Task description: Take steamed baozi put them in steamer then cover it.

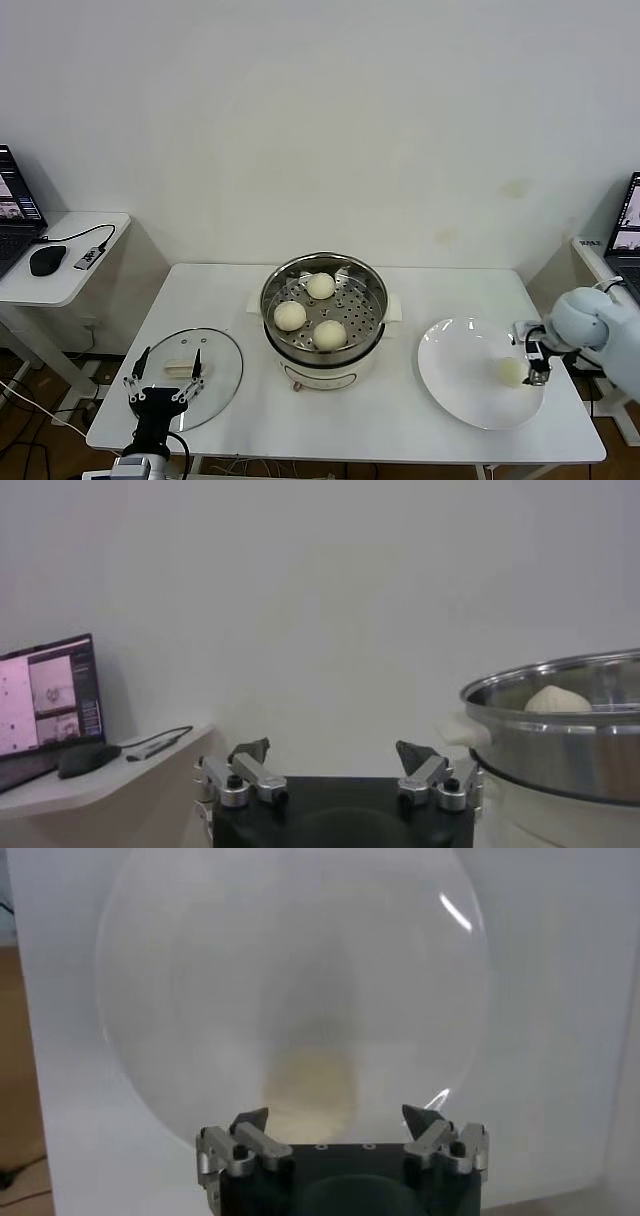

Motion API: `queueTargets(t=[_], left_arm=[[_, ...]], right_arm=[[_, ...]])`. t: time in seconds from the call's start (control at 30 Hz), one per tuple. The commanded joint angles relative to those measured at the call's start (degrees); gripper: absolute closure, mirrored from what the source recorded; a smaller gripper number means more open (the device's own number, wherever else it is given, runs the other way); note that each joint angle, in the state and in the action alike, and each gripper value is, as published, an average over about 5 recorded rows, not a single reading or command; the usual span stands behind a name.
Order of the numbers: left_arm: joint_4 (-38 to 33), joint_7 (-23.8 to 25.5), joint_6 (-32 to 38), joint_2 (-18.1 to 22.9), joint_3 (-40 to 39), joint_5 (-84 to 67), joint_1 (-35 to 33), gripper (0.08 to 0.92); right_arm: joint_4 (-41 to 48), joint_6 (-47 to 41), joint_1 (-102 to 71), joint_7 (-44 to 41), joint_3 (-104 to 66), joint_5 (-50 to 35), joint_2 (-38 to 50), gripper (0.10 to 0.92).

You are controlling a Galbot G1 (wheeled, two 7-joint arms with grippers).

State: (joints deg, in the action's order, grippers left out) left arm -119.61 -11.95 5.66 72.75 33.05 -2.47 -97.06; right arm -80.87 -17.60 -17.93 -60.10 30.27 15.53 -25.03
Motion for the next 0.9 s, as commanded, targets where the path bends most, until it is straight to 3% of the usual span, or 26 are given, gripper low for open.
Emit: queueTargets(t=[0.03,0.6,0.9], left_arm=[[0.0,0.0,0.0,0.0,0.0,0.0,0.0,0.177],[0.1,0.0,0.1,0.2,0.2,0.0,0.0,0.177],[-0.1,0.0,0.0,0.2,0.1,0.0,0.0,0.177]], right_arm=[[3.6,0.7,-4.2,0.1,-3.5,0.9,-1.7,0.203],[6.1,0.4,-3.6,1.4,-3.5,1.0,-4.7,0.205],[5.2,0.1,-1.7,0.5,-2.5,0.0,-4.0,0.333]])
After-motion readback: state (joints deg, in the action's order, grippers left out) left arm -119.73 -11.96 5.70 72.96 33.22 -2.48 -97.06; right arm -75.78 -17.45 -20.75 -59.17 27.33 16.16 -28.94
